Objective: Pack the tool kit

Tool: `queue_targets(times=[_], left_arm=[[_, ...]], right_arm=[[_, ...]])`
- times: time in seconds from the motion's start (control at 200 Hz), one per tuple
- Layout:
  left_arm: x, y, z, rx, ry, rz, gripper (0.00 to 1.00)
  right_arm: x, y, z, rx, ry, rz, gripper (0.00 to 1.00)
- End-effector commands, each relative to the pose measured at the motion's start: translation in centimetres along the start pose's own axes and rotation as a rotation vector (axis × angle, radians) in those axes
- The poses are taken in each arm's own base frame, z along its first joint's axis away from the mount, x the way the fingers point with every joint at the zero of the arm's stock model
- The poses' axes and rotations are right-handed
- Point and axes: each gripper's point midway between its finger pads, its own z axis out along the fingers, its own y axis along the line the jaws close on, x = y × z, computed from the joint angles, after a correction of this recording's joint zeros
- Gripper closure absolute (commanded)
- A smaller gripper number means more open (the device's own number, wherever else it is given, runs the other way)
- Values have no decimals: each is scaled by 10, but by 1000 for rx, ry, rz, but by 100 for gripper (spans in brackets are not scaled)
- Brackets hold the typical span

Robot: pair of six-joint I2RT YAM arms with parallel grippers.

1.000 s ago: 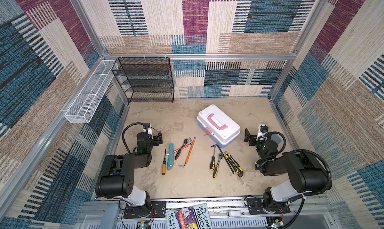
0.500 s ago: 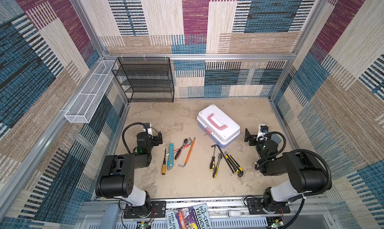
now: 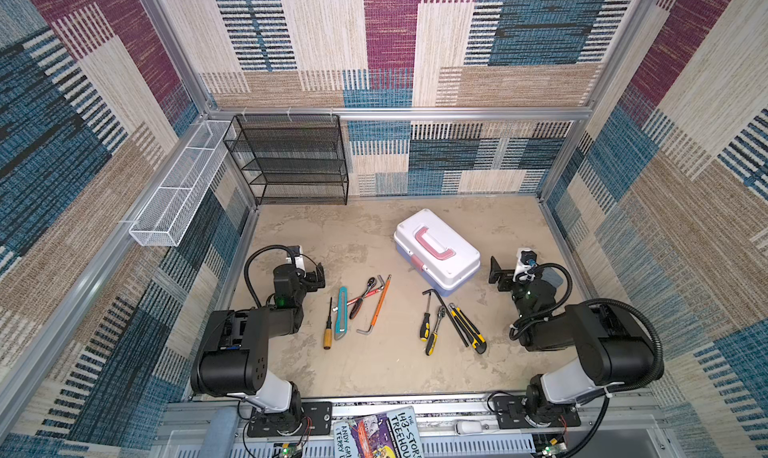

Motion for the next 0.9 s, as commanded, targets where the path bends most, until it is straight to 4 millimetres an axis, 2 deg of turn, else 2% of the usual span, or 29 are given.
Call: queue_targets(times=[0.0,0.611,0.671,0.706,0.746,0.836,0.897], left_arm=[[-8,-1,0,6,-29,23,1],[-10,2,-2,-9,-28,15,1],[-23,3,-6,-17,-5,14,1],[-25,5,-11,-29,52,7,1],[-39,9,-19,-54,76,-24,1],[-65,10,-44,-67,77,-121,9],[-74,10,-59,-67,52,-203,12]], right_arm=[[-11,1,1,-7,-41,10,0],[-11,1,0,-8,-44,11,0],[-13,-4,0,21,-48,23,0],[-17,-12,-1,71,-53,44,0],[-22,-17,0,96,-49,55,0],[-30,-15,9,89,25,80,0],[-36,-8,9,47,44,96,1]])
